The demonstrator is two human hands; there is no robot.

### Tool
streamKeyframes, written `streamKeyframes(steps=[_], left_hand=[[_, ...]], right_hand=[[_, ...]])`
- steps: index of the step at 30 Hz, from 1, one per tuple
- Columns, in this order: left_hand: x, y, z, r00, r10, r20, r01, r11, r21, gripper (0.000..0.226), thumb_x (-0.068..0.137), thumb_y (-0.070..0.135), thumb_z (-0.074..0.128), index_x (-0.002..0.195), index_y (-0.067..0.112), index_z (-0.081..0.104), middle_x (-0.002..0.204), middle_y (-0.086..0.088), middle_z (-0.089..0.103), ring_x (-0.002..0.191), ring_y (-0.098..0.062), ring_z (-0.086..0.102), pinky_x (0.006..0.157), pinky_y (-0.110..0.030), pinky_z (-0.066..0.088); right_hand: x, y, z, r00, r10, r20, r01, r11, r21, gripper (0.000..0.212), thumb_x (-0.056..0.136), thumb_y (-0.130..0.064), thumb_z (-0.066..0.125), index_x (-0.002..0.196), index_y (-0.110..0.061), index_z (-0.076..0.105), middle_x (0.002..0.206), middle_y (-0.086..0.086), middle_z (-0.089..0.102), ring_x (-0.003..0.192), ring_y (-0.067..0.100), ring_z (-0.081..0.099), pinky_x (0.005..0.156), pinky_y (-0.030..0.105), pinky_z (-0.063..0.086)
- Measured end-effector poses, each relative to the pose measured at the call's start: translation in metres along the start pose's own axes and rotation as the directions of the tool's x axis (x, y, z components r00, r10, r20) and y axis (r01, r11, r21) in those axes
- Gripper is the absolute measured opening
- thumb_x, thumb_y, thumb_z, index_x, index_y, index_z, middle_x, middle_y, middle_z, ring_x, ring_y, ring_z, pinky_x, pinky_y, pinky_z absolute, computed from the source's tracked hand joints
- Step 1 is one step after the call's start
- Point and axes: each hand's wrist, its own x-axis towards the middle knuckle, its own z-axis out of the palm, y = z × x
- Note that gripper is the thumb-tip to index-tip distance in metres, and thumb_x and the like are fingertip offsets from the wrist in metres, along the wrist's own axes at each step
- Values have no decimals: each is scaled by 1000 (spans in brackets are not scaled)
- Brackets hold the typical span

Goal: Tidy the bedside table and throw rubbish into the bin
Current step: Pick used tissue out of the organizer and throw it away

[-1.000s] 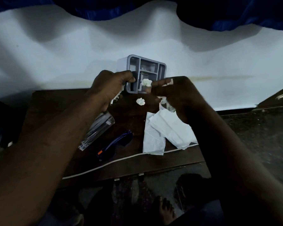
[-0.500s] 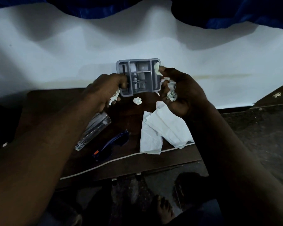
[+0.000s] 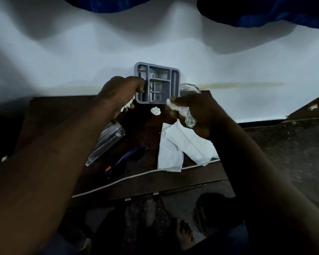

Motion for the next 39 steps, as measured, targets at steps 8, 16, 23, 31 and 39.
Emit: streamKeyframes(steps=[8,16,23,31,39], left_hand=[[3,3,3,999,-32,-14,32,999,-22,21,66,30,63,75,11,66,59,-6,58,42,-20,56,45,-21,40],[8,-1,-1,992,31,-125,-21,997,77,18,74,26,64,66,10,66,40,2,58,38,-17,60,42,-18,40],[14,-4,-4,974,105,-199,-49,962,268,33,75,36,63,83,7,75,80,-12,75,82,-30,73,73,-31,58],[5,-1,-9,934,217,-285,-82,903,421,35,80,40,68,99,11,61,98,-8,67,97,-33,66,69,-29,45],[-17,11,4,905,416,-92,-294,766,572,41,70,45,55,97,16,65,107,-11,69,101,-36,63,77,-35,50]], right_hand=[[27,38,1,943,-333,-4,137,400,-906,13,85,-20,69,92,-28,76,103,-7,76,94,16,71,78,23,50],[28,48,15,938,-233,258,278,57,-959,48,88,-20,65,136,-27,66,142,6,62,129,31,57,105,39,48],[32,54,28,960,-216,176,191,54,-980,28,78,-28,63,102,-16,73,115,7,72,106,33,68,88,39,56],[31,35,28,915,-400,58,191,302,-934,6,81,-20,74,81,-16,79,89,1,78,87,20,73,84,38,59],[25,29,30,918,-396,-20,220,551,-805,17,76,-21,73,93,-23,75,95,1,78,85,24,76,86,46,61]])
